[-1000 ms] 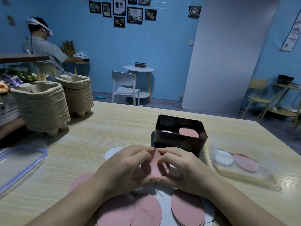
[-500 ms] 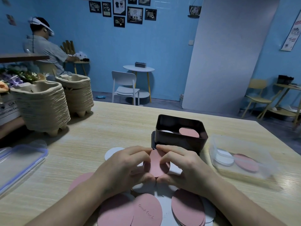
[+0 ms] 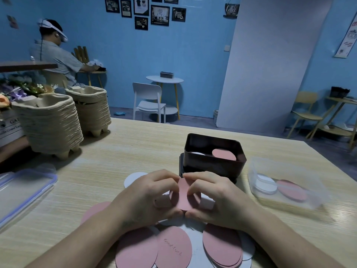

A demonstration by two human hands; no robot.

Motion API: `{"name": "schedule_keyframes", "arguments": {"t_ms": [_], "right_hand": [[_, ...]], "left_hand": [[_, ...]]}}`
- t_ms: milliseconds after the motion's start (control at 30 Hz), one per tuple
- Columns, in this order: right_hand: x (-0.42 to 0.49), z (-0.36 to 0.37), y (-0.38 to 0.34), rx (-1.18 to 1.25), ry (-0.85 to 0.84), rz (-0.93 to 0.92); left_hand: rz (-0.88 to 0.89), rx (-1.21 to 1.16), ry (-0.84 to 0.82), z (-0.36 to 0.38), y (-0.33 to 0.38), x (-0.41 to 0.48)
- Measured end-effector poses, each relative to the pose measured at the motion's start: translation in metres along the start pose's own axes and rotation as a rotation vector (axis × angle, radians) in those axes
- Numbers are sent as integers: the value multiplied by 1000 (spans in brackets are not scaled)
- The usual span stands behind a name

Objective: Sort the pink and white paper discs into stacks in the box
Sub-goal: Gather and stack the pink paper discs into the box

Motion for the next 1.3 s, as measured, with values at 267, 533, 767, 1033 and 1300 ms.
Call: {"name": "schedule_keyframes", "arguments": {"t_ms": [267,533,767,1033,1300], "right_hand": [[1,2,0,-25,-15,-8],[15,-3,-10,-88,-51,-62],[47,3,-33,-58,-85,-97],[41,33,-32,-13,-82,-55],[29,30,-33,-52,-94,-43]], "left_hand": [[-10,21,-31,-1,3,-2],[21,76,-45,-12,6,1],[-53,92,-62,-41,-3,-21],[-256,112,-57,-72,-14,-74],[-407,131,-160,-92,-26,-113]]}}
Point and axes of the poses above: each hand's wrist, its own x-axis towards the middle knuckle, its own z-axis out of the palm, y = z × x, the point moved 4 cm from there along x, towards the middle knuckle
